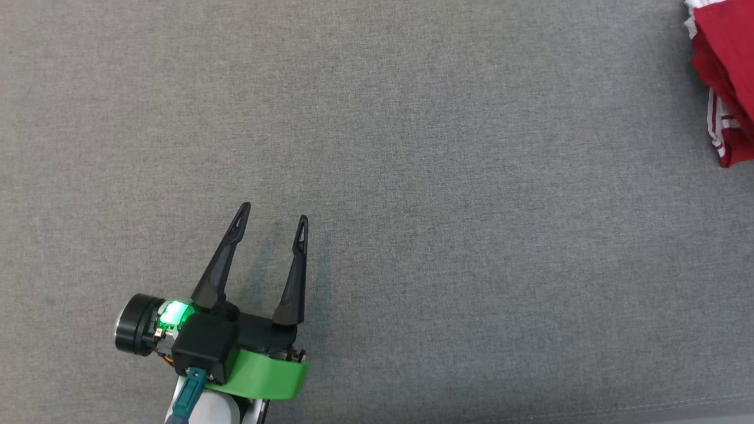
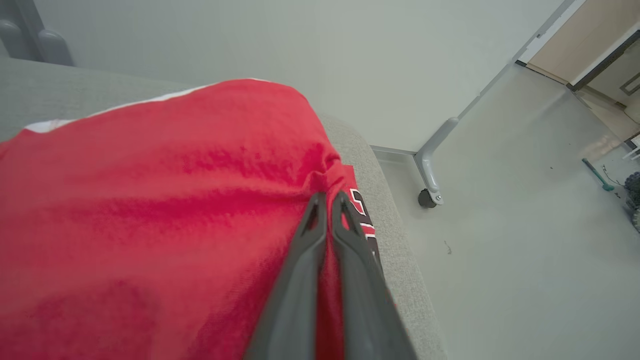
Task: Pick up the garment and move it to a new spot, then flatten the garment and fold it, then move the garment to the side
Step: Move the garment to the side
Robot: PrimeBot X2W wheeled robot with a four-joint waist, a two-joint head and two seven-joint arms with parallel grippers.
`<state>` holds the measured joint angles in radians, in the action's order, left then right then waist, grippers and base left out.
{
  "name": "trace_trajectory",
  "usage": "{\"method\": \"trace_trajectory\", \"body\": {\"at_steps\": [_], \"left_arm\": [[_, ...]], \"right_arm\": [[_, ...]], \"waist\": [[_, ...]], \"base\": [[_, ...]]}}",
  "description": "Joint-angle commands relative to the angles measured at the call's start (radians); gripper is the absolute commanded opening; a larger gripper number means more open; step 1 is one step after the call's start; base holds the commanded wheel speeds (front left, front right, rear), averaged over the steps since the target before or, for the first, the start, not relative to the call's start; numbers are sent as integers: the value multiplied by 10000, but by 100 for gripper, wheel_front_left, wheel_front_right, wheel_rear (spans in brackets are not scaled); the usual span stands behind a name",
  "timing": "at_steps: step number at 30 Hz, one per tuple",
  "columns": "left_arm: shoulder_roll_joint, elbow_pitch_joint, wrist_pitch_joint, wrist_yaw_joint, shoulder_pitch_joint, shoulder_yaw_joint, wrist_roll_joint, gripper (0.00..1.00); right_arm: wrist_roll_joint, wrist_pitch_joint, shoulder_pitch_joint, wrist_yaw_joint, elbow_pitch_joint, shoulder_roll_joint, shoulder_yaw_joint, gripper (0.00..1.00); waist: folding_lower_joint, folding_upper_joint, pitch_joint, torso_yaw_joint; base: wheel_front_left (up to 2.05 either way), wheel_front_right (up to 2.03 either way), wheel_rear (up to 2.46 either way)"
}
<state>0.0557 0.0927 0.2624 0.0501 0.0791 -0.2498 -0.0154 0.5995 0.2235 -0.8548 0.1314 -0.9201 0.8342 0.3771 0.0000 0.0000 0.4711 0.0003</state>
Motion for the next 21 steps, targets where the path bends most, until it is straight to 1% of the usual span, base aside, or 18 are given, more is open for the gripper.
{"method": "trace_trajectory", "body": {"at_steps": [1,2,3,4,6,9,11,13,14,15,16,18,21], "left_arm": [[90,45,28,41,184,57,54,100],[105,54,28,49,195,73,62,100],[123,46,28,64,212,85,68,100],[134,37,28,83,233,83,77,100],[134,2,28,116,296,57,102,100],[122,-94,28,88,316,20,67,100],[102,-156,28,12,245,15,24,100],[81,-228,28,-82,75,9,-39,100],[65,-246,28,-107,-34,16,-91,100],[57,-240,28,-156,-158,21,-122,100],[41,-316,25,-207,-250,72,-215,100],[26,-421,19,-353,-490,198,-434,100],[-16,-557,16,-541,-837,374,-738,100]], "right_arm": [[-143,87,-144,-15,-79,106,-150,0],[-199,103,-149,-15,-121,94,-242,0],[-297,108,-190,-15,-263,83,-396,43],[-451,169,-253,-15,-368,104,-552,100],[-911,298,-467,-15,-580,76,-933,100],[-1892,409,-516,-13,-706,-435,-1621,100],[-2541,410,-214,-13,-213,-820,-2266,100],[-2948,411,480,-15,442,-1504,-2949,100],[-3044,411,954,-15,942,-1984,-3276,100],[-3145,412,1292,-13,1330,-2231,-3525,100],[-3152,415,1800,-15,1876,-2659,-3760,100],[-3212,416,2728,-15,2714,-3261,-4029,100],[-3124,415,3894,-15,3667,-4066,-4065,100]], "waist": [[0,0,165,-11],[0,0,201,-10],[0,0,234,-6],[0,0,257,2],[0,0,277,26],[0,0,61,71],[0,0,-252,105],[0,0,-692,145],[0,0,-982,175],[0,0,-1130,182],[0,0,-1464,234],[0,0,-1978,259],[0,0,-2645,239]], "base": [[0,0,0],[0,0,0],[0,0,0],[0,0,0],[0,0,0],[0,0,0],[0,0,0],[0,0,0],[0,0,0],[0,0,0],[0,0,0],[0,0,0],[0,0,0]]}}
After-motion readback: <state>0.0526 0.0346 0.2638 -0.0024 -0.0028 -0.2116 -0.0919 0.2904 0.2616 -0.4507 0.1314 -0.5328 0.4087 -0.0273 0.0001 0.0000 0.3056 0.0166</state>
